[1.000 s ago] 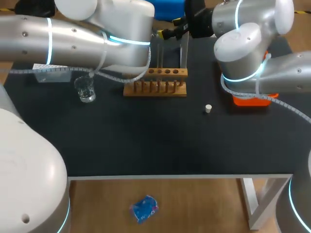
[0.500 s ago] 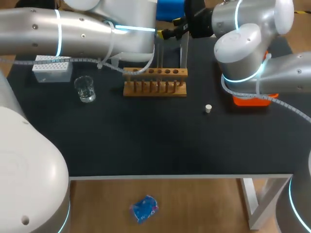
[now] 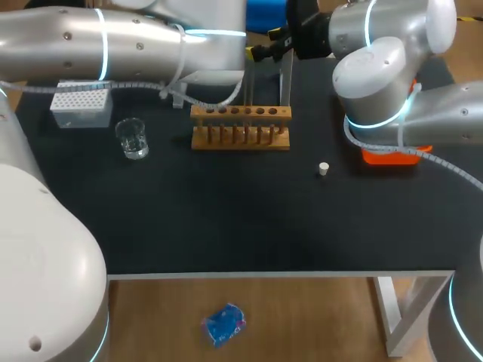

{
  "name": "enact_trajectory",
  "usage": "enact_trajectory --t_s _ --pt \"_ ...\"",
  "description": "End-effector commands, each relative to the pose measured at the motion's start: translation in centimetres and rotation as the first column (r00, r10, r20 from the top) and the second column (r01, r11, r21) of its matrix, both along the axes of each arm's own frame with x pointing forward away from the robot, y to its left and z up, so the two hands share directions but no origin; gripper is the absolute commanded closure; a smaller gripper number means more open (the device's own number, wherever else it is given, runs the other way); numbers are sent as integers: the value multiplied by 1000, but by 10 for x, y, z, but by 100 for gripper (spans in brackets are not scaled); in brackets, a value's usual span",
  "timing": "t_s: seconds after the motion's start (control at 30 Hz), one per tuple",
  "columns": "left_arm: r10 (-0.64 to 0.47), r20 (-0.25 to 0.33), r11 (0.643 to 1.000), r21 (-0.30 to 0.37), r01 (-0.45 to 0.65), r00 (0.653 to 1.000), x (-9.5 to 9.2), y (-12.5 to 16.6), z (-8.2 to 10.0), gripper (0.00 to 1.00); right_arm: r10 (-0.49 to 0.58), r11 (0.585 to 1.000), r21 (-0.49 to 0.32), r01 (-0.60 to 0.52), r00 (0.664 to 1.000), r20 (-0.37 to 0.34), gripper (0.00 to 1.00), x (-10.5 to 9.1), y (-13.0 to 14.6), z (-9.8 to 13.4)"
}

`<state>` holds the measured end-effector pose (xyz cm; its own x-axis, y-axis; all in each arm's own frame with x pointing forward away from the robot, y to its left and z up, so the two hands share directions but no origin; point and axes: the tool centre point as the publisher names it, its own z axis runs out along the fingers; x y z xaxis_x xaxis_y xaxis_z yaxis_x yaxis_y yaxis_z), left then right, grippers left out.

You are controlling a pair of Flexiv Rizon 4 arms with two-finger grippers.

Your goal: Invert the test tube, pick up the pipette, mount the tip to pipette, aspirate from beaker and dispense into the tube, eject the tip, return the pipette, and cap with the stopper.

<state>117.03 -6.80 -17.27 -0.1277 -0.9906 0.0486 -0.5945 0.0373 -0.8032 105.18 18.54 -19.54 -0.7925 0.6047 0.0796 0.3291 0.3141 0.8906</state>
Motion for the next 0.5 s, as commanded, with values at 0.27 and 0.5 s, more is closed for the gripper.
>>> enact_trajectory --t_s 0.27,0.5 --pt "3 -17 1000 12 -3 1000 11 -4 -2 100 3 1000 0 -3 1000 -2 0 0 -1 1" --pt "9 -30 1000 13 -8 1000 15 -4 -7 100 3 1000 0 -3 1000 -2 0 0 -1 1"
